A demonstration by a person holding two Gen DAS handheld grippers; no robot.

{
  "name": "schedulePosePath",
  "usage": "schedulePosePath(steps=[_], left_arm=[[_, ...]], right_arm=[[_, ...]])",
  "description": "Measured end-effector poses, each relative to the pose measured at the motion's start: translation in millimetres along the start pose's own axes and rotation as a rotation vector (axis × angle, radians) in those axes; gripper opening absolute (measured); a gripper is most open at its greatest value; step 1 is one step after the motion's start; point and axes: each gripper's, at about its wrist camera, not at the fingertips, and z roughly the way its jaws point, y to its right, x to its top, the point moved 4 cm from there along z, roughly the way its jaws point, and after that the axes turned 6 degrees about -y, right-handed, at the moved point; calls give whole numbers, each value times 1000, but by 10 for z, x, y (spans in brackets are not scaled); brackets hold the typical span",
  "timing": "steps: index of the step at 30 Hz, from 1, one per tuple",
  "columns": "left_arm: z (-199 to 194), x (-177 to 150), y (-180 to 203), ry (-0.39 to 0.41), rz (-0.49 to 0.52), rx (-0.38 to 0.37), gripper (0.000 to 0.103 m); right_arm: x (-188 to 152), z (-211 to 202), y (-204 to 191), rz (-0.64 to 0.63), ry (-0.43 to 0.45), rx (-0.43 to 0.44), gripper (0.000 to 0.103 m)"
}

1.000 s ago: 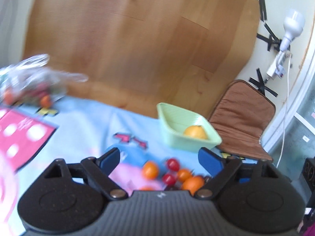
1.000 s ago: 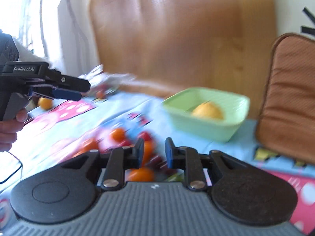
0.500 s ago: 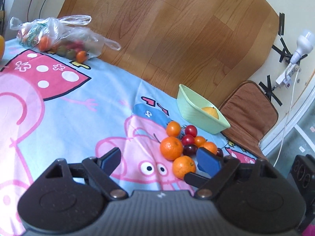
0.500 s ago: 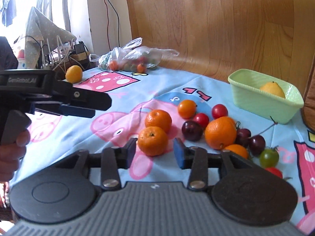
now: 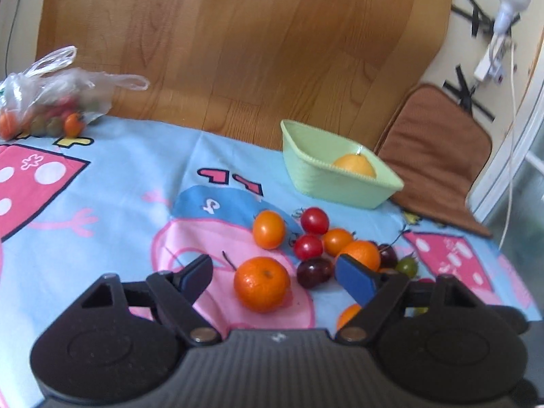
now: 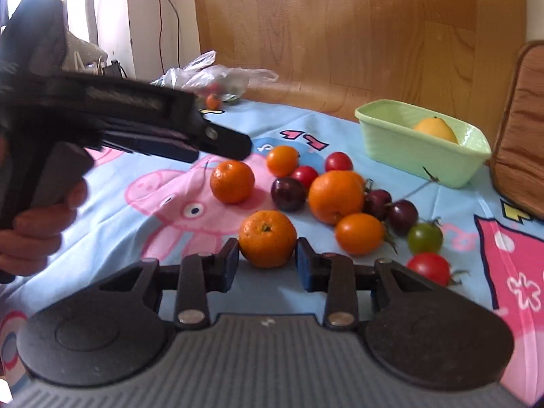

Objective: Organize fruits
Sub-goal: 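Grasp a mandarin with the left tool while the right tool grasps another mandarin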

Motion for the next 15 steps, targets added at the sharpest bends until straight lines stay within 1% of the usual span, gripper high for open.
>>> schedulePosePath(steps=[1, 2, 3, 4, 6, 7, 8, 11, 15], left_arm=[[68, -20, -3, -16, 1, 16, 63], [126, -38, -11, -31, 0, 21, 54], [137, -48, -12, -14, 5, 37, 41], [137, -53, -11, -8, 14, 45, 38], [105, -64, -23, -8, -6, 39, 37], [73, -73, -27, -12, -19, 29, 37], [23, -95, -17, -9, -28, 20, 37], [-149, -225, 48, 7, -26, 1, 37], [-266, -450, 155, -40, -37, -52, 37]], right_arm=[[-9, 1, 13, 7, 3, 5, 40], [-6, 3, 17, 14, 4, 10, 40], [-4, 9, 28, 21, 3, 17, 40], [-3, 9, 33, 29, 5, 24, 40], [1, -1, 63, 46, 6, 44, 39], [0, -10, 77, 54, 9, 52, 36], [-7, -27, 78, 57, 11, 56, 35], [-41, -88, 62, 34, 2, 55, 35], [-167, -285, 125, 22, -1, 60, 34]])
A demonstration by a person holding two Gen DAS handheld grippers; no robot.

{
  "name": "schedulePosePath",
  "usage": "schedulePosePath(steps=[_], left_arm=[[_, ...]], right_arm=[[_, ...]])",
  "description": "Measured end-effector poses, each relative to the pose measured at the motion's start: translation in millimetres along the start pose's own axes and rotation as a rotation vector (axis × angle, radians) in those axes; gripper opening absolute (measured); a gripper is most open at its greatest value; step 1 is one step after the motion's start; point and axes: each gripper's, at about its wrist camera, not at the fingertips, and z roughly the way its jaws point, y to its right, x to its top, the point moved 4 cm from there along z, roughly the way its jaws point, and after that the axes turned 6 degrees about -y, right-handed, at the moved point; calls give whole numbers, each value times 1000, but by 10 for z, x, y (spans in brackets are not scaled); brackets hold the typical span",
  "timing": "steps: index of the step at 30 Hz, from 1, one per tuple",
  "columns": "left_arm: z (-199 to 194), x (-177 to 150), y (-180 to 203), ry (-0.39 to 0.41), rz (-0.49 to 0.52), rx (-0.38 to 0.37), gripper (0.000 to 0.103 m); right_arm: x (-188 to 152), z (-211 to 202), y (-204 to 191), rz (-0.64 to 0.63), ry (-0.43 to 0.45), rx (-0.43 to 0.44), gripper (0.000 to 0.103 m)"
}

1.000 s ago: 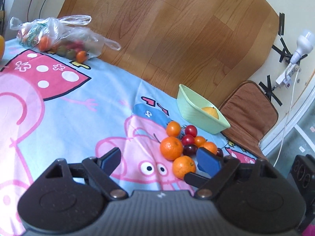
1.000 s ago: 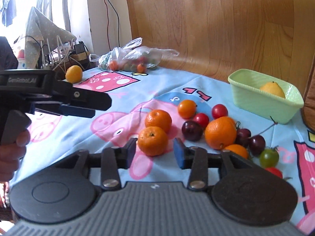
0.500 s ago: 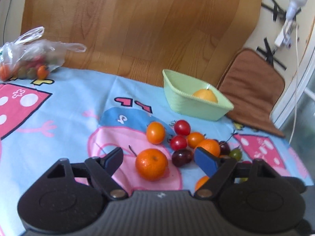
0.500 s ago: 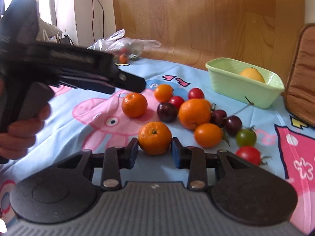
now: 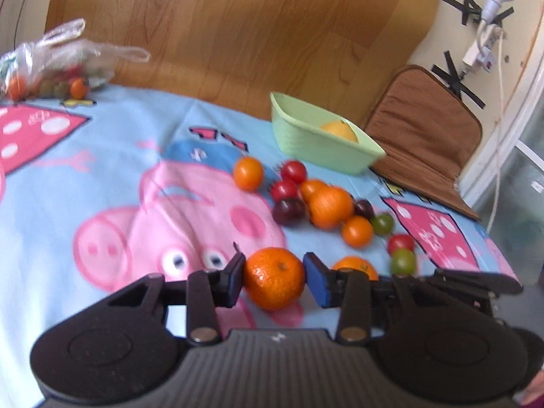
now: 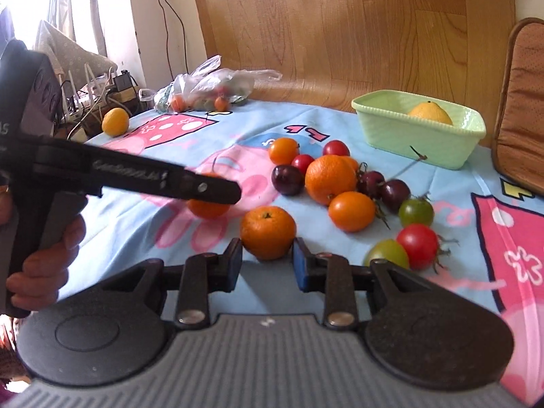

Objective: Organize fruits
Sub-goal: 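Grasp a mandarin with the left tool while the right tool grasps another mandarin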

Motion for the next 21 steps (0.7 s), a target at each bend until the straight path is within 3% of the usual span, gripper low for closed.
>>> schedulePosePath(steps=[4, 9, 14, 17, 18, 19, 21], left_arm=[[-13, -111, 294, -24, 45, -77, 37], [139, -172, 753, -56, 150, -158, 38], [215, -282, 962, -55, 236, -93, 38], [143, -322, 948, -55, 230, -75, 44], [119, -322, 939, -52, 229, -70, 44], [106, -318, 936, -49, 231, -67, 44], [134, -320, 937, -65, 232, -67, 42]], right_arm=[[-207, -373, 185, 14, 34, -40, 32], [-441, -710, 520, 64, 34, -171, 31], [-566, -731, 627, 49, 14, -246, 32], [-556, -735, 617, 32, 29, -245, 45], [-545, -741, 614, 28, 40, -248, 57], [-529, -750, 618, 17, 57, -247, 61], [-482, -731, 610, 5, 71, -240, 62]])
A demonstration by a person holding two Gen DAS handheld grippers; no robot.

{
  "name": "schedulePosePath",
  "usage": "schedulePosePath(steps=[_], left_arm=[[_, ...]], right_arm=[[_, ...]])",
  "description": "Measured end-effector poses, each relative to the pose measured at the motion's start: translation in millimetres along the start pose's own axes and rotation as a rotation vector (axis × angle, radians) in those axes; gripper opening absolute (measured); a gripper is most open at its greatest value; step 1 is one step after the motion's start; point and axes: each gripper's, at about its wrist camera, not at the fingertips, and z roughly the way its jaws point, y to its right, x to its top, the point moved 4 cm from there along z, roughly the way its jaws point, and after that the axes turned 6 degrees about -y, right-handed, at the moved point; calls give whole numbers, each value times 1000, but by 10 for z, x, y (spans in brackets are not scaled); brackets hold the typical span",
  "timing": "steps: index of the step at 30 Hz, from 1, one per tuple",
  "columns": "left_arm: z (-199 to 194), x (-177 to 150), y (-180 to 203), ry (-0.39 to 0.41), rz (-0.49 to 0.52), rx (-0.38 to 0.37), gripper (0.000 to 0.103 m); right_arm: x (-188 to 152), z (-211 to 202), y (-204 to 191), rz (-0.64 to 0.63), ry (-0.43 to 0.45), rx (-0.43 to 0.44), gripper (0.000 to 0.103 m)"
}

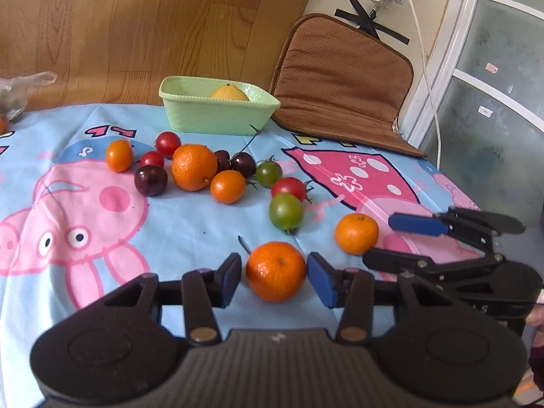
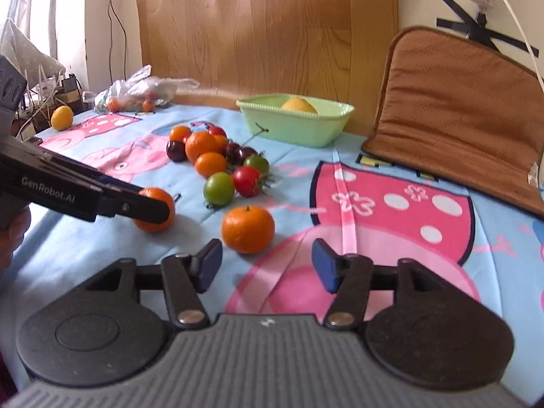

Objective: Organize fruits
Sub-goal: 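Grasp a mandarin with the left tool while the right tool grasps another mandarin, then carry both mandarins over the green bowl and open both tools to release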

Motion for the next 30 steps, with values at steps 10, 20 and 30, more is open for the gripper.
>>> schedulePosePath(steps=[10, 20, 30], left_arm=[[-73, 204, -88, 10, -26, -50, 38], [164, 1720, -520, 146, -27, 21, 38], [1209, 2276, -995, 34, -85, 124, 39]], right_arm=[[141, 168, -29, 17, -38, 79, 38], [1235, 619, 431, 97, 160, 52, 38], [1529, 1531, 798, 139, 59, -22, 39]])
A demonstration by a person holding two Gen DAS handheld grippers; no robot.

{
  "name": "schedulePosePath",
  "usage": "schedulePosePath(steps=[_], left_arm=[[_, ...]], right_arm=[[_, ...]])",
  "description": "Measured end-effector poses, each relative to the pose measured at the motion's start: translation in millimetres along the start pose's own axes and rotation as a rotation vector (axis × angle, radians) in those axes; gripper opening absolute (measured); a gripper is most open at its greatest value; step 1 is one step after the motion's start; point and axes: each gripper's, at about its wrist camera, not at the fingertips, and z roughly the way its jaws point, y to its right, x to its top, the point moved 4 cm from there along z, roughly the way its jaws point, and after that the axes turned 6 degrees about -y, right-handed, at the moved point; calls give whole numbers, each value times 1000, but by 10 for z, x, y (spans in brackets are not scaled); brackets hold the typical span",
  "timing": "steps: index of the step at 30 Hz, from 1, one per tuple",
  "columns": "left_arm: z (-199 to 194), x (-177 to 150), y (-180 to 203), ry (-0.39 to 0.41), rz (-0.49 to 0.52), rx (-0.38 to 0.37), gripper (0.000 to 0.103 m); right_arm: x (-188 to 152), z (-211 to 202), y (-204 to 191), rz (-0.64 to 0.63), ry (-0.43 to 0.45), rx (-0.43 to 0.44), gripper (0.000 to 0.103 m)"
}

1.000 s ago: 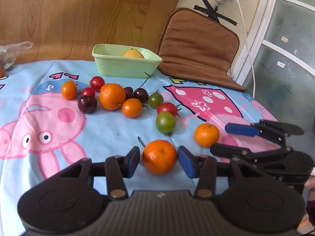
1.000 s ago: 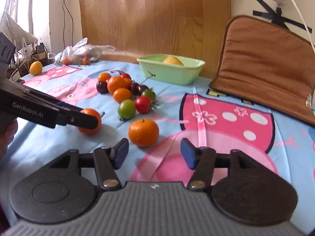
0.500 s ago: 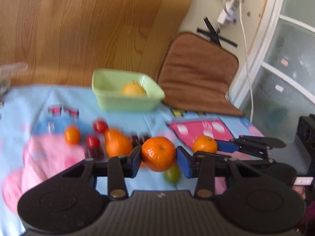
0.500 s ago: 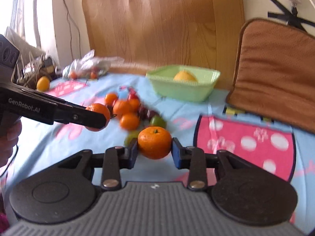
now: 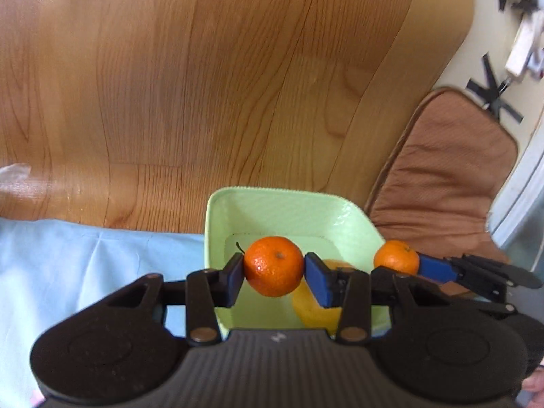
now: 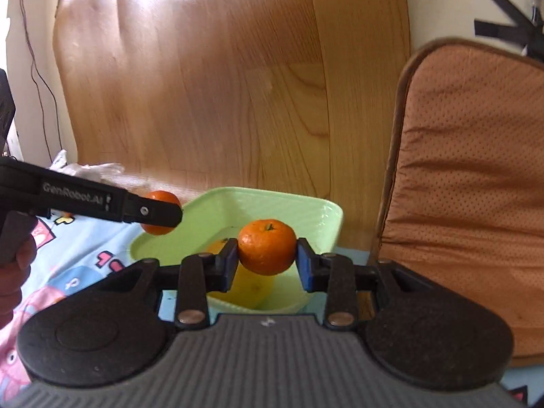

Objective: Organize fruits
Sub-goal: 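Carry both mandarins over the green bowl and open both tools to release, then grasp a dark cherry with the left tool while the right tool grasps a mandarin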

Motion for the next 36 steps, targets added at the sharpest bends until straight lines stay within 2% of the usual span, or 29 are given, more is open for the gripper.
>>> schedulePosePath(steps=[2, 4, 9, 13, 17, 21, 23, 25, 26, 28, 29, 33, 36], left_arm=[[107, -34, -2, -25, -3, 20, 40], [98, -61, -26, -32, -9, 24, 46], [-479, -203, -102, 66, -23, -30, 51], [-972, -569, -273, 109, -59, -60, 53], [-1241, -1063, -454, 89, -125, -71, 53], [-1379, -1485, -626, 74, -231, -78, 53], [-1394, -1622, -717, 64, -288, -90, 53], [-1404, -1715, -783, 53, -330, -104, 53], [-1406, -1736, -803, 51, -336, -106, 53], [-1420, -1752, -797, 50, -329, -99, 53], [-1425, -1740, -788, 52, -324, -103, 53], [-1389, -1646, -680, 65, -285, -123, 60], [-1249, -1568, -553, 61, -248, -126, 60]], right_arm=[[-8, 44, 35, 7, -7, -16, 41], [7, 5, 65, 20, 2, -26, 44], [13, -360, -19, 8, 64, 7, 44], [-211, -759, -260, -37, 41, 107, 44], [-502, -1067, -654, -119, 3, 217, 44], [-687, -975, -1171, -282, -11, 217, 44], [-725, -819, -1327, -321, -38, 220, 45], [-744, -604, -1432, -356, -54, 181, 51], [-764, -522, -1463, -386, -50, 143, 52], [-757, -505, -1503, -393, -31, 114, 40], [-731, -526, -1490, -375, -44, 113, 40], [-828, -870, -1488, -355, -18, 148, 39], [-981, -1164, -1499, -355, -5, 199, 39]])
